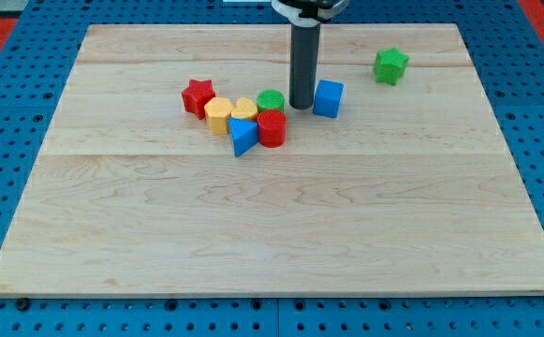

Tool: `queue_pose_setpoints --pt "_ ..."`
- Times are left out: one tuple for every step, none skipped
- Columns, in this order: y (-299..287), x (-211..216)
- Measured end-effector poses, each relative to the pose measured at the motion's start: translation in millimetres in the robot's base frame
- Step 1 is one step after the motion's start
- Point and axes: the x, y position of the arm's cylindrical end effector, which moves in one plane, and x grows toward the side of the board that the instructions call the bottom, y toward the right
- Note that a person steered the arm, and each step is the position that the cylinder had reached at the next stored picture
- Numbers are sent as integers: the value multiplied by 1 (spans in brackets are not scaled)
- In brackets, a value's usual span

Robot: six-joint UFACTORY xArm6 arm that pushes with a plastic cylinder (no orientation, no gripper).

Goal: Move the blue cube towards top right

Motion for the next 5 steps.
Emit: queue_pose_setpoints --pt "32 -10" --pt "65 -19" --pt "86 -19" --pt "79 -29" --pt "65 -50"
